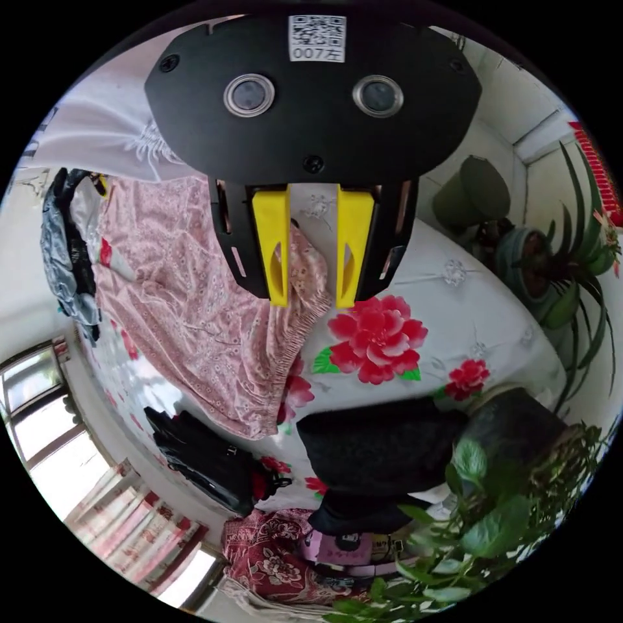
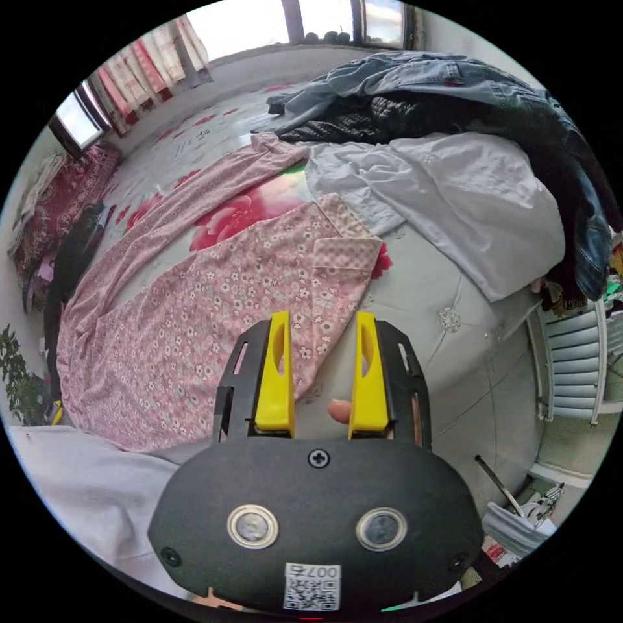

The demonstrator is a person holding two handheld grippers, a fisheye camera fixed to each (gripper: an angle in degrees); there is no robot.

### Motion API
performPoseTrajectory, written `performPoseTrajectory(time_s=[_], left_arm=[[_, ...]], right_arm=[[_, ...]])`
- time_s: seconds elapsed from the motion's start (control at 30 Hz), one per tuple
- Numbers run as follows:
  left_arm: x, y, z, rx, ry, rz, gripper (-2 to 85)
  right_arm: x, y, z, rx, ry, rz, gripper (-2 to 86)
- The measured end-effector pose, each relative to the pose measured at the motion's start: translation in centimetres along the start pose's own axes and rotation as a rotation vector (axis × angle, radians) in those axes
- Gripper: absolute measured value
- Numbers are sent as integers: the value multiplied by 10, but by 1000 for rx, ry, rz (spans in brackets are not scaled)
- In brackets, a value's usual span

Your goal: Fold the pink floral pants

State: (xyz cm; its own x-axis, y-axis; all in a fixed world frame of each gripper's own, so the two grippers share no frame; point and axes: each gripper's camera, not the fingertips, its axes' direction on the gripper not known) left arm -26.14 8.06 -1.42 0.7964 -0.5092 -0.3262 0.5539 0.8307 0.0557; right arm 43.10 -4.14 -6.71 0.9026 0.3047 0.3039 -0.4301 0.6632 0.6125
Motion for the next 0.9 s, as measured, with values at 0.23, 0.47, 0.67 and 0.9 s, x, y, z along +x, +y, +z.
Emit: performPoseTrajectory(time_s=[0.23, 0.47, 0.67, 0.9], left_arm=[[-14, -27, 27, -61, 40, 6, 120], [-12, -47, 15, -78, 30, -18, 14], [-16, -57, -32, -20, 88, 35, -3], [6, -91, -108, 99, 101, 144, -6]], right_arm=[[34, -29, -47, 36, -37, 0, 4], [90, -41, -106, 139, -359, 172, -2], [107, -61, -121, 166, -604, 234, -3], [112, -93, -214, 398, -916, 128, -3]])
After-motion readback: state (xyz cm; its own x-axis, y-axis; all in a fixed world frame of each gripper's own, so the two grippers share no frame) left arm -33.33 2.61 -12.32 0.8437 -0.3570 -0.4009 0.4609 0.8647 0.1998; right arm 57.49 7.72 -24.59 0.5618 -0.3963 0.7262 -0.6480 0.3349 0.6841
